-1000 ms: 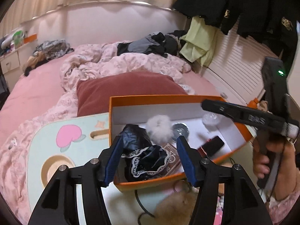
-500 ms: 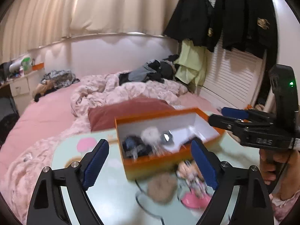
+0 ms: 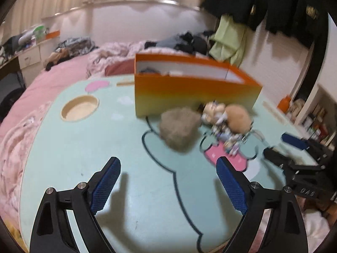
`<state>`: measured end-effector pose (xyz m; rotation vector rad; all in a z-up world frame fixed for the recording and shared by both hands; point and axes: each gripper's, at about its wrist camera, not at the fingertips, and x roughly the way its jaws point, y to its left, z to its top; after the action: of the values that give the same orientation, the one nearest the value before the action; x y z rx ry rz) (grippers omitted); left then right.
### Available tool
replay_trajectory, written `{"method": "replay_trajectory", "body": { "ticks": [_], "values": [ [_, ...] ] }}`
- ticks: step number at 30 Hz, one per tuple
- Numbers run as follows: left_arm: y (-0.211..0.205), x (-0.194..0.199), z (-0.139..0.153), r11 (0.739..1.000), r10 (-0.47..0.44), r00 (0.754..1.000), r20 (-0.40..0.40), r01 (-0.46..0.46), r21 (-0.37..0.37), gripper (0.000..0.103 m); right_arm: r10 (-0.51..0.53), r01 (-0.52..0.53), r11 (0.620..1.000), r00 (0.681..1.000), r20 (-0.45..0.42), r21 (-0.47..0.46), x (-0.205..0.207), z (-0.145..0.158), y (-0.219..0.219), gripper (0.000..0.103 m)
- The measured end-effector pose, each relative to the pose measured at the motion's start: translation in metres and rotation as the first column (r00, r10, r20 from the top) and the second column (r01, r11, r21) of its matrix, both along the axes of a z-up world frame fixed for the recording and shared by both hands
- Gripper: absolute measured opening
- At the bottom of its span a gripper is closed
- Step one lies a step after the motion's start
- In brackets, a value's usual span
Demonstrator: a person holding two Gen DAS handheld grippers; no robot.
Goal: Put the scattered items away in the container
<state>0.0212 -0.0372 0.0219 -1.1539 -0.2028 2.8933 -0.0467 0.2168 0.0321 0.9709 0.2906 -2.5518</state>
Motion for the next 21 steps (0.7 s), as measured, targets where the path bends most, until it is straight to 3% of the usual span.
{"method": "replay_trajectory", "body": {
  "ticks": [1,3,6,14,21],
  "values": [
    [0.002,-0.002,-0.004,1.000,0.003,1.000,0.020,-0.003,-0.012,0.093,-0.010,0.010,1.000,1.000,0.006,0.009,-0.001,-0.003,-0.001,0.076],
    [0.013,-0.003,-0.011,0.993,0.001,0.999,0.044,0.004,-0.114,0.097,-0.016,0.016,1.000,1.000,0.026,0.026,-0.002,-0.008,-0.002,0.076],
    [0.020,-0.002,-0.011,0.993,-0.032,0.999,0.037,0.036,-0.109,0.102,0.004,-0.004,1.000,0.999,0.039,0.004,0.000,-0.012,-0.001,0.084],
    [0.021,0.001,-0.013,0.994,-0.040,0.999,0.024,0.042,-0.100,0.102,0.033,-0.033,0.999,0.999,0.040,-0.004,-0.003,-0.017,0.003,0.098],
    [0.020,-0.001,-0.013,0.994,-0.040,0.999,0.024,0.042,-0.100,0.102,0.046,-0.046,0.999,0.998,0.032,-0.007,-0.003,-0.019,0.005,0.101]
  ]
}}
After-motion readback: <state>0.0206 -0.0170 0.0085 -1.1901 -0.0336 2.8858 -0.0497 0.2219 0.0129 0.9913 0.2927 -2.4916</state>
